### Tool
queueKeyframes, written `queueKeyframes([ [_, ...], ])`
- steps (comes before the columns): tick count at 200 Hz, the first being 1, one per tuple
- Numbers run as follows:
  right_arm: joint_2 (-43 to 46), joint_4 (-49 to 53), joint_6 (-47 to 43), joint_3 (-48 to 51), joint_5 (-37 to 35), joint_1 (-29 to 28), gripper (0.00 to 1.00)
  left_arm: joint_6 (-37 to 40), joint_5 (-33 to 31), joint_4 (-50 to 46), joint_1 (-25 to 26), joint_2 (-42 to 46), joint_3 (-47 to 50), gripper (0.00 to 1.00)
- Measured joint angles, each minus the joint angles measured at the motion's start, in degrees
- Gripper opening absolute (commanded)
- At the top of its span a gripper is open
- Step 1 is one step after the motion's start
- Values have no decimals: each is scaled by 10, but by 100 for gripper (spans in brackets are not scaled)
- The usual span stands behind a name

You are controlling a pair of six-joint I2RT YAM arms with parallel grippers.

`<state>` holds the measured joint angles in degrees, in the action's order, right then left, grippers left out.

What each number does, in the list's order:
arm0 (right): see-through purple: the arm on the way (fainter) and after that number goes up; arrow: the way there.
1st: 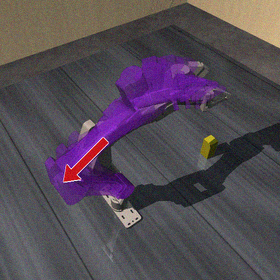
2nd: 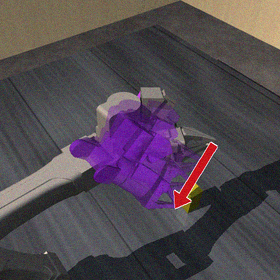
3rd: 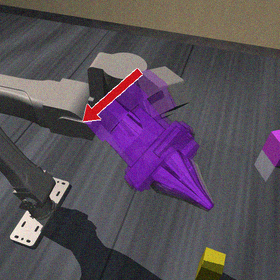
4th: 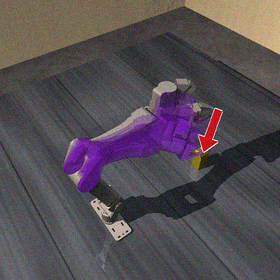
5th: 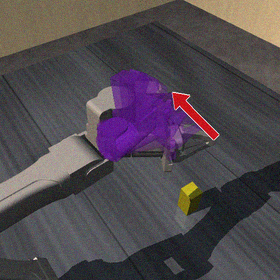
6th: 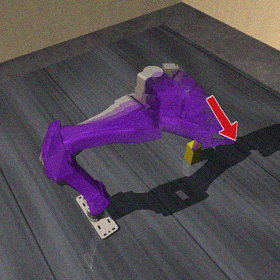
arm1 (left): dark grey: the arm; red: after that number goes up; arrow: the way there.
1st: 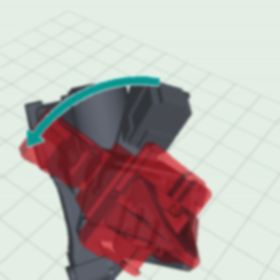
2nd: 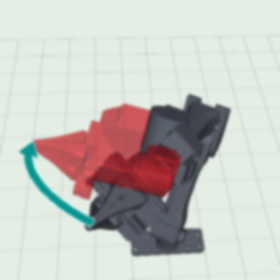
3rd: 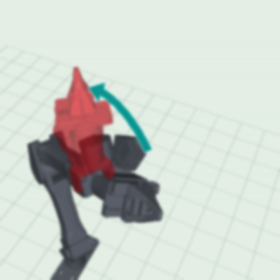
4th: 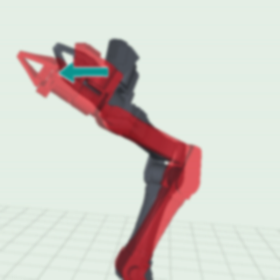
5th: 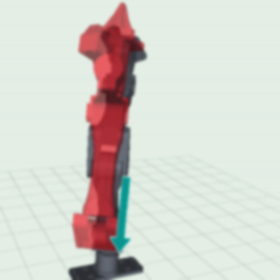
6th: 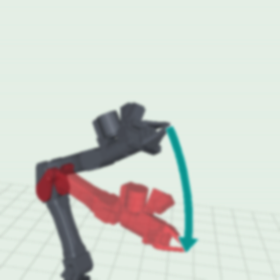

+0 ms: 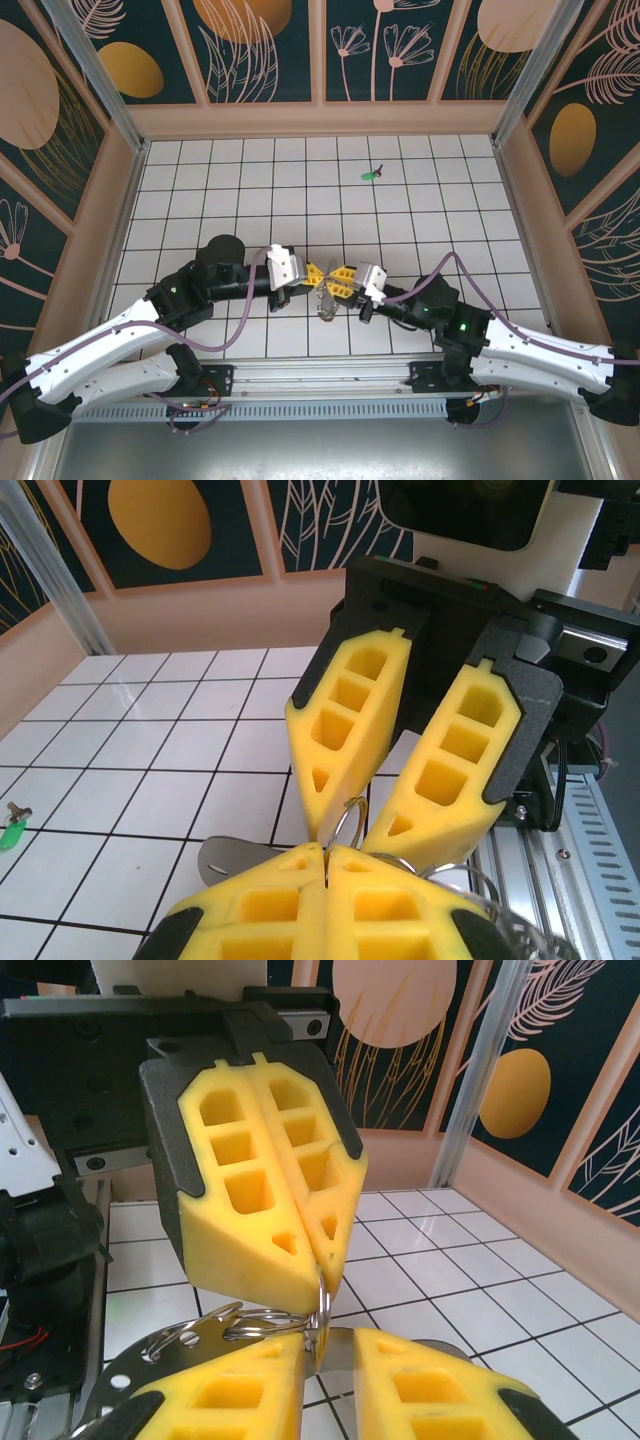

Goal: Put the keys on the keyring

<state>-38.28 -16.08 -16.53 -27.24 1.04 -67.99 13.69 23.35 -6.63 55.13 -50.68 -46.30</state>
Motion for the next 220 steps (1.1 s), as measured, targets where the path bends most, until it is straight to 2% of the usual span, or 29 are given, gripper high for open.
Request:
queueKeyframes([
  [32, 3, -3, 0, 0, 1, 0, 15, 0, 0, 0, 0, -1, 0, 0],
  [69, 2, -16, -1, 0, 13, 0, 0, 0, -2, -6, 0, -10, 0, 0],
  [133, -2, -14, -3, 0, 11, 0, 0, 1, -9, -12, 0, -10, 0, 0],
  [166, 0, -9, -1, 0, 10, 0, 19, 2, -13, -15, 2, -7, 0, 0],
  [220, 13, 26, 6, -6, 10, 0, 20, 3, -15, -24, 2, -4, 0, 0],
])
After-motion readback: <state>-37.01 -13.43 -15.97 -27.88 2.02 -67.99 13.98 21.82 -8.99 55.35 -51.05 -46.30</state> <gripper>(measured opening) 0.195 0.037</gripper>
